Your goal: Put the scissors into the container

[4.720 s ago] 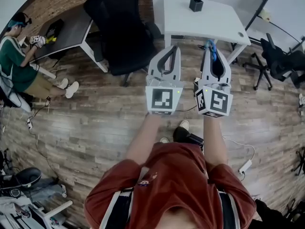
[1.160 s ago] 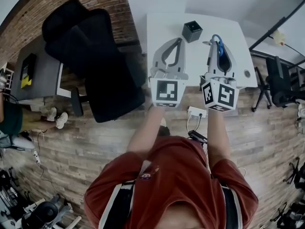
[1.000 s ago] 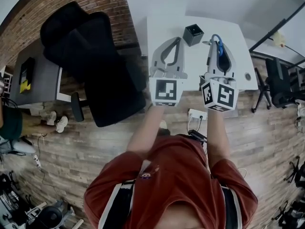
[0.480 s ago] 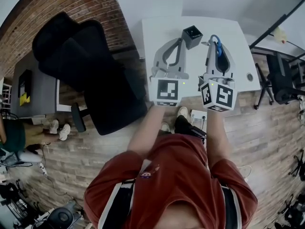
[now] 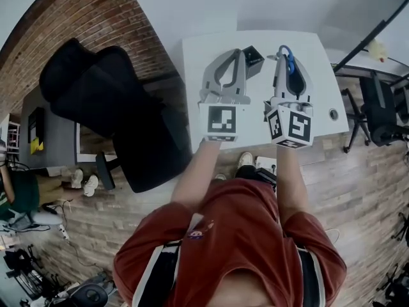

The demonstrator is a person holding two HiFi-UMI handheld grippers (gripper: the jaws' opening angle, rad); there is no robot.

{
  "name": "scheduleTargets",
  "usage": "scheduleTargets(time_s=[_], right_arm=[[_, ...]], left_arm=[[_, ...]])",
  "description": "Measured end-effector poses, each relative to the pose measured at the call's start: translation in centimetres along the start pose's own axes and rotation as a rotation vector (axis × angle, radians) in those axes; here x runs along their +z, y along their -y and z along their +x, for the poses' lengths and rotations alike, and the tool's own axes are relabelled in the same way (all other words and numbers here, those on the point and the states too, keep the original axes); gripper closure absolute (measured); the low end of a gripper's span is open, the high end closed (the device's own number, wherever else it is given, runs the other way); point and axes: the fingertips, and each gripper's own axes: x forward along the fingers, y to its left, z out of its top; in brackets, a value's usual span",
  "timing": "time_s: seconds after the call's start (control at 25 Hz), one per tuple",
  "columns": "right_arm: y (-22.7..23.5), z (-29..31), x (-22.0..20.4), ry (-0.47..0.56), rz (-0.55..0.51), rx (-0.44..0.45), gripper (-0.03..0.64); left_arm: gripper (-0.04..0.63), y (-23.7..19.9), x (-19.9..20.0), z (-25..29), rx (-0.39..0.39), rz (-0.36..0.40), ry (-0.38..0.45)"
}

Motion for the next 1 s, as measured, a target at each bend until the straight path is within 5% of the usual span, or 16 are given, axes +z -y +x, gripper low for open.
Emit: scheduleTargets(time_s=[0.52,1.0], right_arm=[[6.6,6.3,-3.3,-0.024,0.064,0.049,0.561],[6.6,9.5,-6.0,-0.071,0.050,0.108,0.561]], left_arm=[[0.583,1.1,-2.6,8.8,0.067,0.042,-0.040],[0.584,-0.6,-5.3,11.6,0.112,0.038,-0.087]])
